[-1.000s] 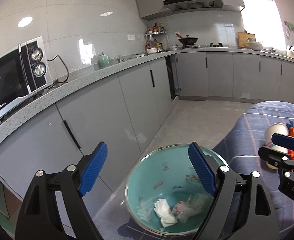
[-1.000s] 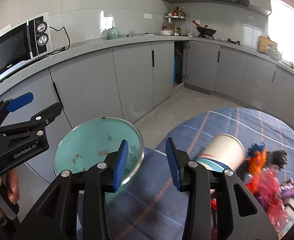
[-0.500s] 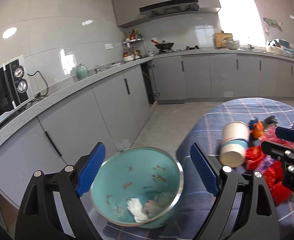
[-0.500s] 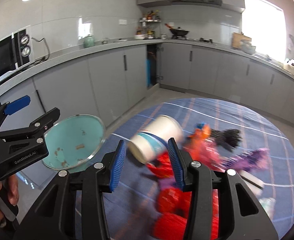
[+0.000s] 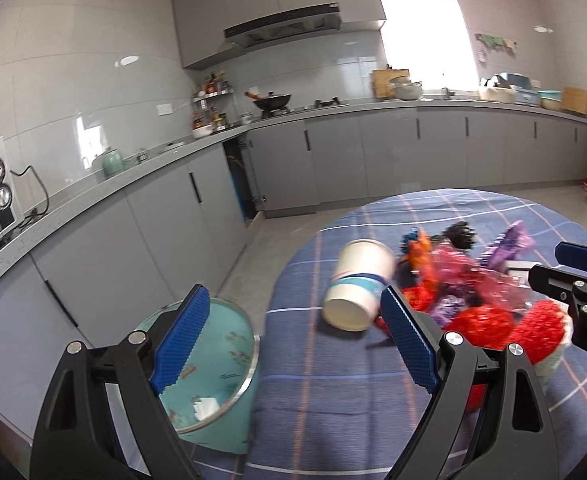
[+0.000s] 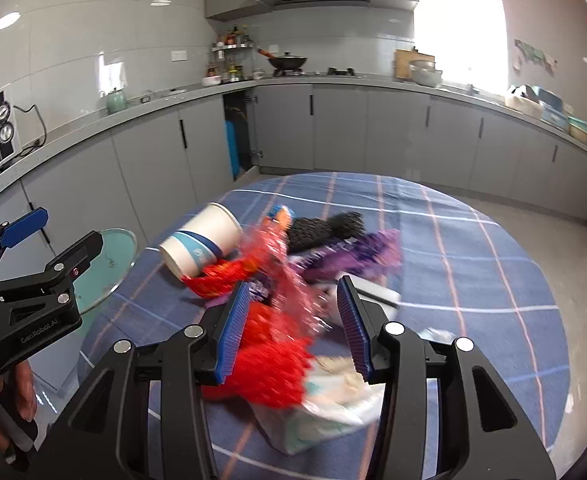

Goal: Collect trash
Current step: 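Move both tools back to the table over the trash pile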

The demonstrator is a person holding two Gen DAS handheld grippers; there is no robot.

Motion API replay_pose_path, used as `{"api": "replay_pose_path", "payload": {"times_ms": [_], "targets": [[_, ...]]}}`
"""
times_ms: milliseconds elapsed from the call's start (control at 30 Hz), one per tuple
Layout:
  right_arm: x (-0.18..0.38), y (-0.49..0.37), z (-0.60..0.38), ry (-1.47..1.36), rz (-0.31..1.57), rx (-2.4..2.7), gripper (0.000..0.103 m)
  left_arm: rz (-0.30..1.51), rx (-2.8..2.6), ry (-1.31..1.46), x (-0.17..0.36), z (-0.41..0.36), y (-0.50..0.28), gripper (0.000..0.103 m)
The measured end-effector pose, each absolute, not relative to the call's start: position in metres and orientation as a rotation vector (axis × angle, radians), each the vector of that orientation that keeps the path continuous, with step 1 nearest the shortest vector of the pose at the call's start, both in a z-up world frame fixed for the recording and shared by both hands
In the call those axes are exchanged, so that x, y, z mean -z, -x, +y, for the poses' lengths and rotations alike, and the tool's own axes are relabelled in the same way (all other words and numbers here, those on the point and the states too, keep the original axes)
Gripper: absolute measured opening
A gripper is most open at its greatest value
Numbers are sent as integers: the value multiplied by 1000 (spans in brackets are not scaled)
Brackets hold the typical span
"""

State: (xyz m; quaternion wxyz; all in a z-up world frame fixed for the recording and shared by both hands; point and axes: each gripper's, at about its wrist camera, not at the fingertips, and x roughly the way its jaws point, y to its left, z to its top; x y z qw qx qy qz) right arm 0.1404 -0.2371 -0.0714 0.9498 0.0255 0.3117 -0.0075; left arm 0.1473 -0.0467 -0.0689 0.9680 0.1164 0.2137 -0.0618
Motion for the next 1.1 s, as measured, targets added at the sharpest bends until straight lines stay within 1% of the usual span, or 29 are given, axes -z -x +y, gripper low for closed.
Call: {"api": "replay_pose_path", "payload": {"times_ms": [467,900,1100], "targets": [[87,-113,-277,-107,676,155,47,428,269,-278,89,-98,-127,86],[105,-96,-304,-175,715,243,47,419,389,-315,108,-130,-112,86],[112,-94,-314,-195,731,271,47,450,423,-320,119,-142,-112,86]]}}
